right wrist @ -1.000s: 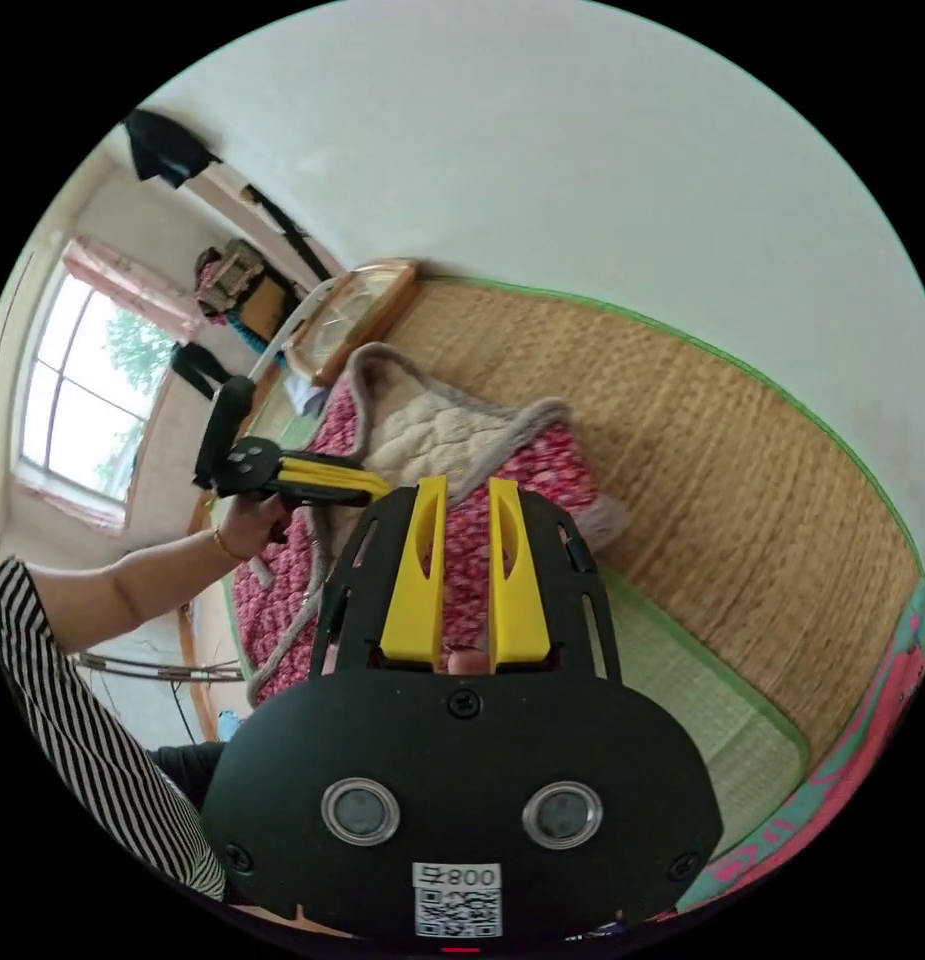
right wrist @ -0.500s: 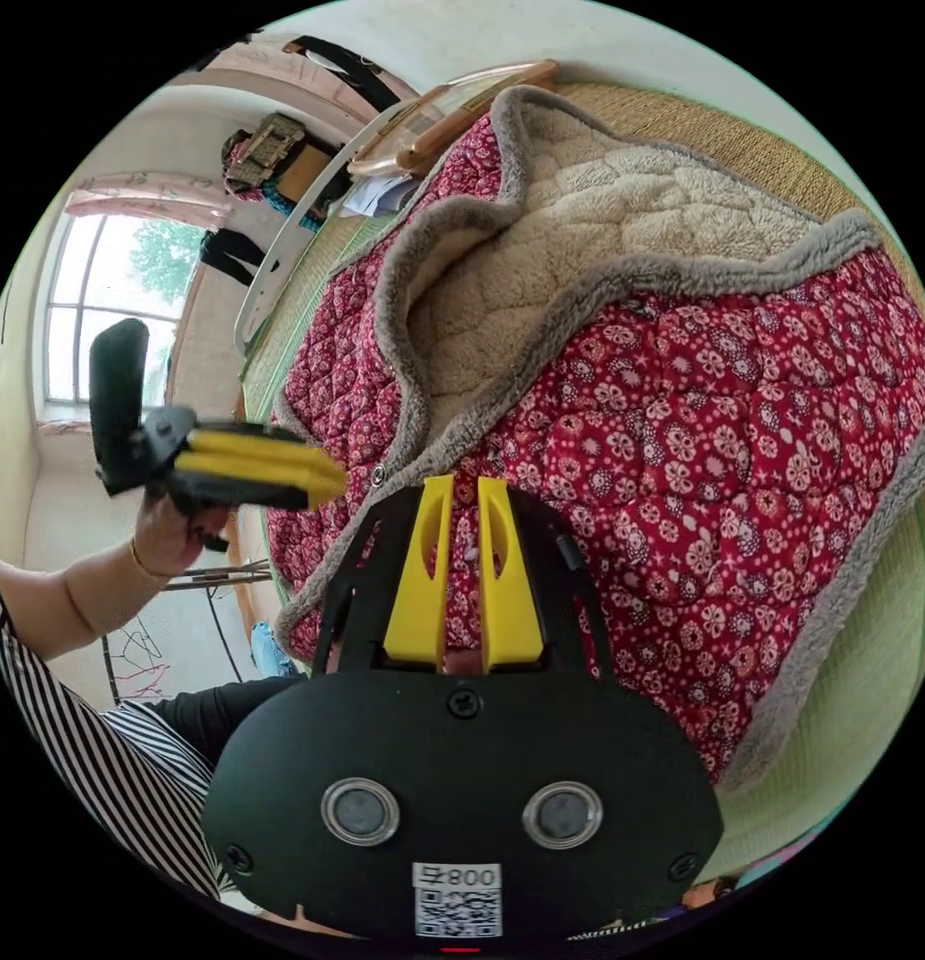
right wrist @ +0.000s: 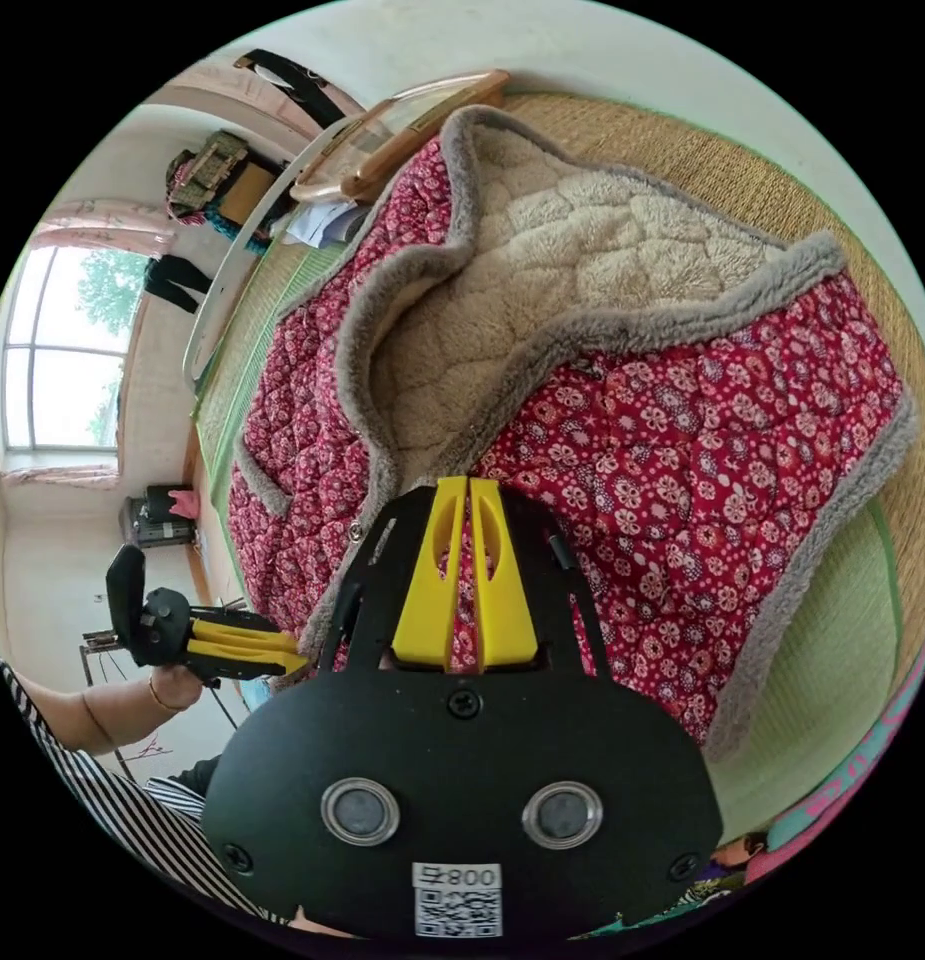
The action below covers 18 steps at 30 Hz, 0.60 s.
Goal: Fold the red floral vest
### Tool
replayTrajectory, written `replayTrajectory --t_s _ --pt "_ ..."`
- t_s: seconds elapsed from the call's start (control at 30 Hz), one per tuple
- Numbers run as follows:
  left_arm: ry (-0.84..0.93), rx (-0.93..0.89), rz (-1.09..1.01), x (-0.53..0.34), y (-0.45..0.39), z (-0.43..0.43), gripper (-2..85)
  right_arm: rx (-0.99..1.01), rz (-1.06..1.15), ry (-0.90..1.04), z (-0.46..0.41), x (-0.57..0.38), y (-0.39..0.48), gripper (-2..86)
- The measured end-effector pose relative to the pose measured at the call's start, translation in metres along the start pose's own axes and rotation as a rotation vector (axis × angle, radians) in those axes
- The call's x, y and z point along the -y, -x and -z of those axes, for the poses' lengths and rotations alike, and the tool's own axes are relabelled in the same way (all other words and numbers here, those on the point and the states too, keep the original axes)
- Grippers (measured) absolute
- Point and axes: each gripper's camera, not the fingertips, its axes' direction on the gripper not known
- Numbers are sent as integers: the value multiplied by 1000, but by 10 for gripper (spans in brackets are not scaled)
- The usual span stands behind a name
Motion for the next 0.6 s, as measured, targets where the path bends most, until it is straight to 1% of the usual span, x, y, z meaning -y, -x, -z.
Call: replayTrajectory --t_s 0.07,0.13,0.2,0.27,0.3,0.4,0.47,0.6 --pt "-21 -22 7 -17 7 4 25 30 44 -54 9 -3 11 11" --pt "-13 -16 23 -37 21 -1 25 33 81 -47 5 0 22 6" --pt "0 -13 41 -48 35 -9 26 -18 111 22 -24 8 29 2" --pt "20 -12 58 -58 48 -15 26 -49 69 107 -52 12 22 1" --pt "13 -34 66 -66 55 -15 26 19 41 67 -53 10 17 2" --pt "-24 -29 74 -92 68 -9 26 89 19 44 -55 4 11 4" --pt "-42 -18 95 -109 75 -3 25 75 3 22 -53 -2 11 4" --pt "-71 27 68 -145 81 7 23 95 1 -53 -35 -24 15 5"
